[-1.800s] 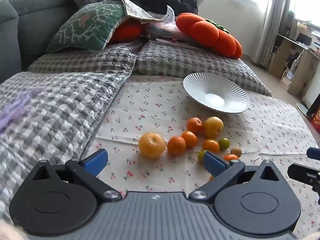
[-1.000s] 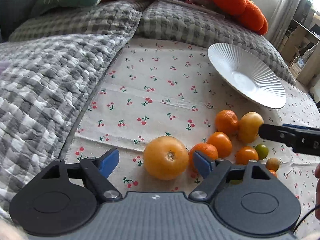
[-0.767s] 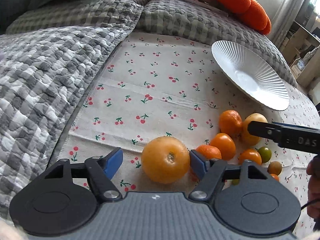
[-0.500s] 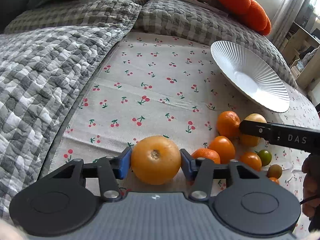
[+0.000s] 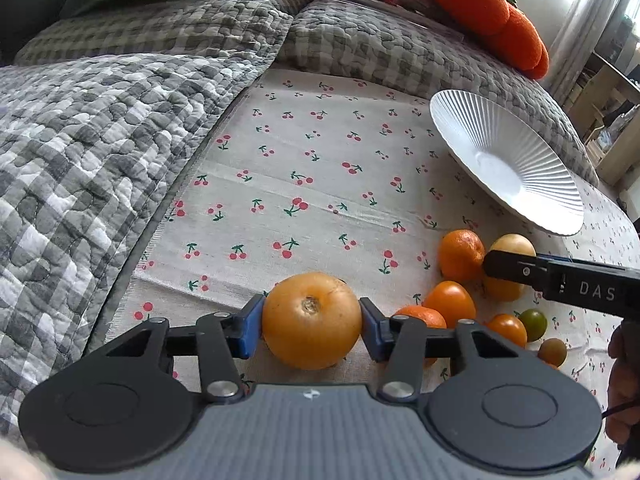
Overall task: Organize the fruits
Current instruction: 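Grasp the large yellow orange with the right gripper while the left grasps a tangerine, then carry both fruits to the white plate and release them there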
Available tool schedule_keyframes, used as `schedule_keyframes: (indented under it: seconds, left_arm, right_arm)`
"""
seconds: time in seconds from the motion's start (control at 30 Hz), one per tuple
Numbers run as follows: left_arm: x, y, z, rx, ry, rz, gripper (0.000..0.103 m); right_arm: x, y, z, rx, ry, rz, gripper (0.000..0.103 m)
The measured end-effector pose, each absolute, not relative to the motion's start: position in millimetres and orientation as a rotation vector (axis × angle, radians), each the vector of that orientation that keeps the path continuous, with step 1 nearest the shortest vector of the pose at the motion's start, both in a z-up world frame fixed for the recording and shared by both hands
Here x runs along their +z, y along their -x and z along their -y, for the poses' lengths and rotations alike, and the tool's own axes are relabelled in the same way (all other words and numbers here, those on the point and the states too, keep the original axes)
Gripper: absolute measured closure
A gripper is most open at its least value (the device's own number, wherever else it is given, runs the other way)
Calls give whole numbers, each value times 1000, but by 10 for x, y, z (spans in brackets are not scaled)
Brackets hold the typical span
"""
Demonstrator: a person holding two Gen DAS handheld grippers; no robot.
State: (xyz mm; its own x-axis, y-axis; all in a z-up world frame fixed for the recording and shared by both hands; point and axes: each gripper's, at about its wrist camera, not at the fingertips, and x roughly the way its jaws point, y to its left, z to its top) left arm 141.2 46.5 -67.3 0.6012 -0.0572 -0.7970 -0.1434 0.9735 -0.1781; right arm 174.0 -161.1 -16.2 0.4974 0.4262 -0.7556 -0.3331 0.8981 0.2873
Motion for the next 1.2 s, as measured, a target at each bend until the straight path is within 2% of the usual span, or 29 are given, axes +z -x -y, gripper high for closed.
schedule_keyframes:
  seconds: [0.47, 1.2]
  left_arm:
    - [-600, -1363, -414, 60, 227, -901, 59]
    - [-340, -1525, -118, 47, 179, -850, 59]
  right_arm:
    - [-76, -1600, 1619, 456, -149, -1007, 59]
    - [254, -1623, 1798, 466, -215, -980, 59]
